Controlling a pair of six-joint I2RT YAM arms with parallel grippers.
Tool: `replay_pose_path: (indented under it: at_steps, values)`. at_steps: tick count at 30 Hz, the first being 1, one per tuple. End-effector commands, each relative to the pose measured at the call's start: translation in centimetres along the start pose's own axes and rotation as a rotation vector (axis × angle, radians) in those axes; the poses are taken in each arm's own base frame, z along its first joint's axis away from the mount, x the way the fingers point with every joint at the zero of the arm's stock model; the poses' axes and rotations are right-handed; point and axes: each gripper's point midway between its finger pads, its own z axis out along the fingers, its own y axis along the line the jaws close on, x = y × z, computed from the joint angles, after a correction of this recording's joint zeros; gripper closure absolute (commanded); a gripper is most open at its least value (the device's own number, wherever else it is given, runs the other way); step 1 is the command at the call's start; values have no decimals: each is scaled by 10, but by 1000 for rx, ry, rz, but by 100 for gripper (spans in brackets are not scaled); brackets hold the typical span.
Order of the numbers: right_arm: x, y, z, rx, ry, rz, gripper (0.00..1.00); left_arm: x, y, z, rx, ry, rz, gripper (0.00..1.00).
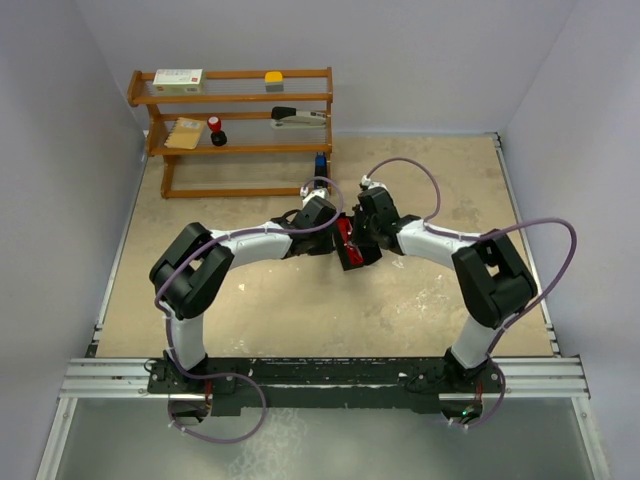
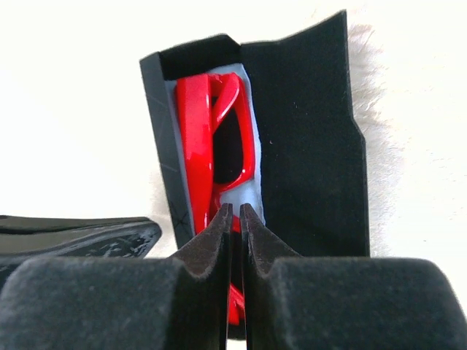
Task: Organize the sunglasses
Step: Adjust the sunglasses in the sunglasses case.
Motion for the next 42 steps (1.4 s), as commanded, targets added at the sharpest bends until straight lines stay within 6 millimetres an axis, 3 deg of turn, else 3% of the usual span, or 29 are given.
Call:
replay_pose_path:
  at_steps: [1,7,29,42]
  values:
    - [-36,5,-26,8,-107,-9,90,-16,-18,-14,62,-50,-20,100]
    - [-37,4,-23,16,-98,-20,100,-15,-18,-13,63,-48,-21,100]
    - [-26,5,13,13,-55,-28,100,-18,-20,-10,60,-44,-8,100]
    - [-24,7,7,-5,-46,-36,100,-16,-19,-9,58,-40,-12,100]
